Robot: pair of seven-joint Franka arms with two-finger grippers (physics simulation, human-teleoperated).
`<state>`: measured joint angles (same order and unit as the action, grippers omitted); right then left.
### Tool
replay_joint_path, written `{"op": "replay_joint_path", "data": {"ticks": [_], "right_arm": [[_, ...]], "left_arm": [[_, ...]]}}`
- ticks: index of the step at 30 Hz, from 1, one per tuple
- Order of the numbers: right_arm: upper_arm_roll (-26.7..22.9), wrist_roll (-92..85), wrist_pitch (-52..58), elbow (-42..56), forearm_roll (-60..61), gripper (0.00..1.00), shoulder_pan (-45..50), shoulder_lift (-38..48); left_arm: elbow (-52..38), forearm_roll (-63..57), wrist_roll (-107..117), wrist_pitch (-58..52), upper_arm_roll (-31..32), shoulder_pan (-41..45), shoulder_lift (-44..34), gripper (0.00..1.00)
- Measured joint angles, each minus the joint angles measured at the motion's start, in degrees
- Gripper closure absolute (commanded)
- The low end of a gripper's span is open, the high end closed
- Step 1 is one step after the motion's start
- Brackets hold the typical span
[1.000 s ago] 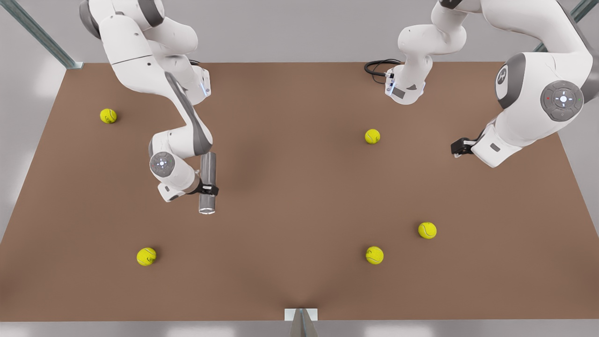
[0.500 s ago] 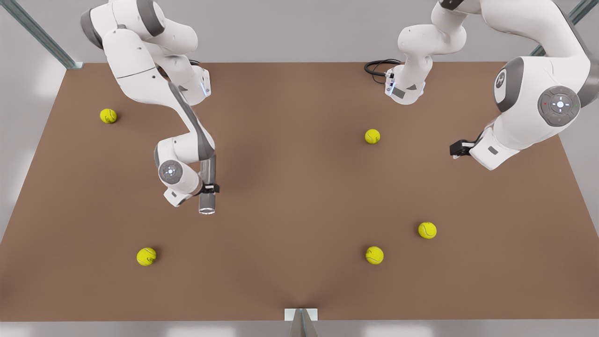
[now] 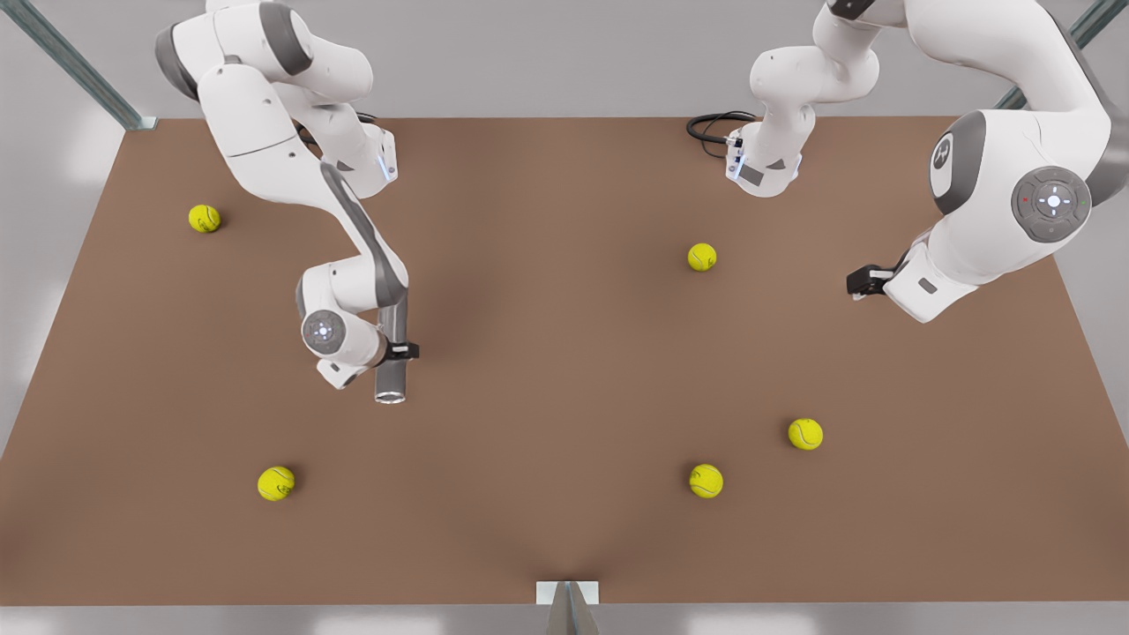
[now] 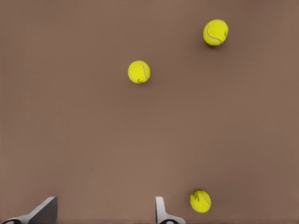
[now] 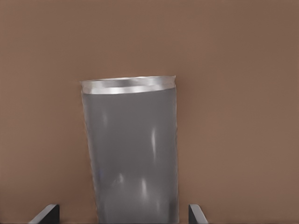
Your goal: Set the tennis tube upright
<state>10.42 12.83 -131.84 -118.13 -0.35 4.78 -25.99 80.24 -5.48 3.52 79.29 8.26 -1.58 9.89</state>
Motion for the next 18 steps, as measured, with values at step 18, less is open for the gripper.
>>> {"op": "replay_joint_path", "data": {"ticks": [18], "right_arm": [[-0.31,-0.09,0.0,0.78,-0.44,0.0,-0.48,-4.32]], "left_arm": [[0.44,0.02,0.0,-0.02,0.0,-0.01,0.13,0.0]]}}
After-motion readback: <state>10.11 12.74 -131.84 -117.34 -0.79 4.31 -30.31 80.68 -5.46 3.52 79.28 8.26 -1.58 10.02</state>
